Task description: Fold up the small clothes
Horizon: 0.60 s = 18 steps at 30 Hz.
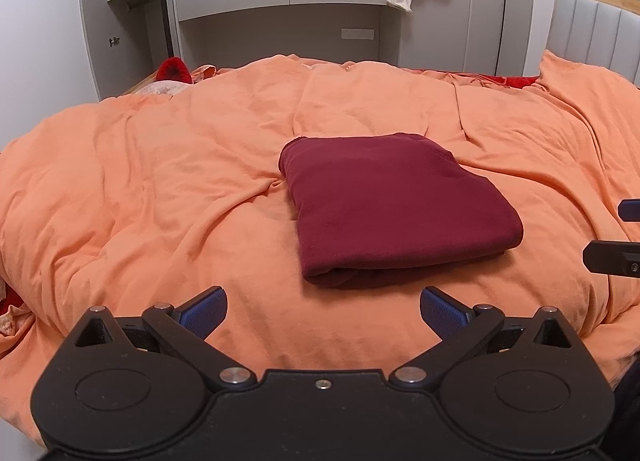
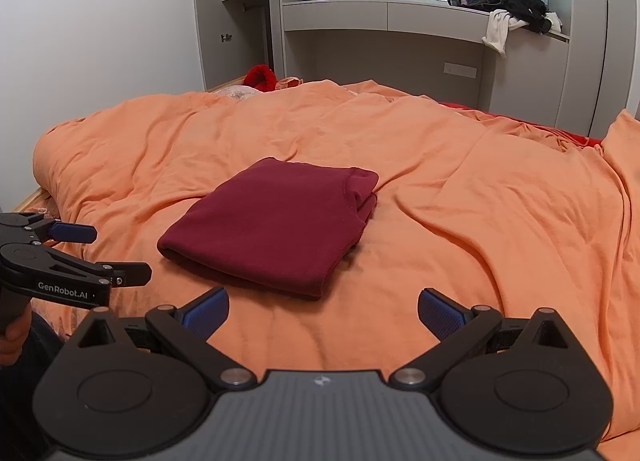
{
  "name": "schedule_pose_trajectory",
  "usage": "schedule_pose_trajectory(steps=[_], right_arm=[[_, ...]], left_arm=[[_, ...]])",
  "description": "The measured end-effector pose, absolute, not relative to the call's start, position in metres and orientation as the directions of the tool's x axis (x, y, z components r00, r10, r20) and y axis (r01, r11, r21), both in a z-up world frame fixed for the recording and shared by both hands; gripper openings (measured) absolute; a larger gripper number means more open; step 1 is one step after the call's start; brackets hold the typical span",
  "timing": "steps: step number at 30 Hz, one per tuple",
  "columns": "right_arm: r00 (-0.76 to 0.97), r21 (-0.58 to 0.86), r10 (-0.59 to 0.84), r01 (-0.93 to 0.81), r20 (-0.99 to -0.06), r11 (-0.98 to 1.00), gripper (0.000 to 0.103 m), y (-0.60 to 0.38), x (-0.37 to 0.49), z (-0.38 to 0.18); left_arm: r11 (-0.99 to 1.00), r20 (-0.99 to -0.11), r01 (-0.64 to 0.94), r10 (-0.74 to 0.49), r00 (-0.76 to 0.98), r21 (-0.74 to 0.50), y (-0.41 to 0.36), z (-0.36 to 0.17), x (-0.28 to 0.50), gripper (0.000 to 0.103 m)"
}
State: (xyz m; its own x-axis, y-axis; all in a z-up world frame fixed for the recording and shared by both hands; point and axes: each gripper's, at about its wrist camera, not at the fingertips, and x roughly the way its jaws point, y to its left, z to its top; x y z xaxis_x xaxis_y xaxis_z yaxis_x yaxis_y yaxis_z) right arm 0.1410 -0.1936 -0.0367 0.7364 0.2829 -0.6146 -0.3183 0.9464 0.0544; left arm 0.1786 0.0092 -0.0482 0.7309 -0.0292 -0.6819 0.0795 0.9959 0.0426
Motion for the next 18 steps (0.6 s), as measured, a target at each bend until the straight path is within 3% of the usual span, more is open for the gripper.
schedule_pose_trajectory(steps=[18], right_arm=[[0.734,0.057,0.284,-0.319,-0.617,0.946,0.103,-0.1918,0.1392,-0.0386]], left_arm=[[0.996,-0.681,0.079,-0.032,0.732,0.039,0.0091,-0.0484,0.1779,0.102]])
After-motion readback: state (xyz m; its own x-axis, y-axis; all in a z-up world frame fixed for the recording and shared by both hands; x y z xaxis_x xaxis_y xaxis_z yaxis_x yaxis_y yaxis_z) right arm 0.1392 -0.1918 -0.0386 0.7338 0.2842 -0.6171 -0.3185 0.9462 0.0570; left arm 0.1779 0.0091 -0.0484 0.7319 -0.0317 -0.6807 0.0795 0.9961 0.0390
